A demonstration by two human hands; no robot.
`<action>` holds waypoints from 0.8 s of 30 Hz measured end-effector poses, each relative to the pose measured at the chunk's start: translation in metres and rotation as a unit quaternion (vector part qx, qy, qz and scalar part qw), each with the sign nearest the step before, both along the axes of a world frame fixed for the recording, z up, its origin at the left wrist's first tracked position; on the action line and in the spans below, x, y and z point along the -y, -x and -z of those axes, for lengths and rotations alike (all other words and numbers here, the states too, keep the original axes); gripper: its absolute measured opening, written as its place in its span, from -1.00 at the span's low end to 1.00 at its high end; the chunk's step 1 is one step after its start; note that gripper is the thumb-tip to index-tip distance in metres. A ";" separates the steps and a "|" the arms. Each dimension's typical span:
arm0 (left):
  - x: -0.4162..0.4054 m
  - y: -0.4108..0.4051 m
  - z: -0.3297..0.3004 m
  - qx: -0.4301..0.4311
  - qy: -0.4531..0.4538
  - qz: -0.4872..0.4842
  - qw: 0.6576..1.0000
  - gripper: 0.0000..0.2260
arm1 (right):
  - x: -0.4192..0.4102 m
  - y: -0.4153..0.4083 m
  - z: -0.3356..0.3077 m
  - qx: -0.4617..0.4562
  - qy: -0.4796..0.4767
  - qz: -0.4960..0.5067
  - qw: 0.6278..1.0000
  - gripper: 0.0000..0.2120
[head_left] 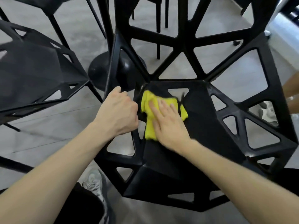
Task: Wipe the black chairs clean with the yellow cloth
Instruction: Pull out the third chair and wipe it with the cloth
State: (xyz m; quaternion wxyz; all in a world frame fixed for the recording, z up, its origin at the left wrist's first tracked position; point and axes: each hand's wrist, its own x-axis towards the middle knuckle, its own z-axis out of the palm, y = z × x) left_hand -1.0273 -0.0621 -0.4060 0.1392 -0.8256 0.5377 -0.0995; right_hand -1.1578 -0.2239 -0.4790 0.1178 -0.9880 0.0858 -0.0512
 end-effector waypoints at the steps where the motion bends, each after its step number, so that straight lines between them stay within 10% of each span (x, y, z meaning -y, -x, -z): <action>1: 0.000 -0.001 -0.001 -0.005 -0.005 0.001 1.000 -0.80 | -0.006 0.031 -0.002 -0.010 -0.017 -0.035 0.999 -0.41; 11: 0.003 0.000 -0.007 -0.009 -0.056 -0.038 0.998 -0.78 | 0.018 -0.041 0.004 -0.049 -0.016 0.127 0.991 -0.33; 17: 0.007 -0.003 -0.006 0.003 -0.036 -0.039 0.999 -0.71 | -0.039 0.106 -0.022 -0.057 -0.040 -0.105 0.992 -0.41; 24: -0.002 0.000 0.006 -0.006 -0.009 -0.009 1.000 -0.72 | 0.125 0.112 -0.013 -0.096 0.068 0.176 0.977 -0.29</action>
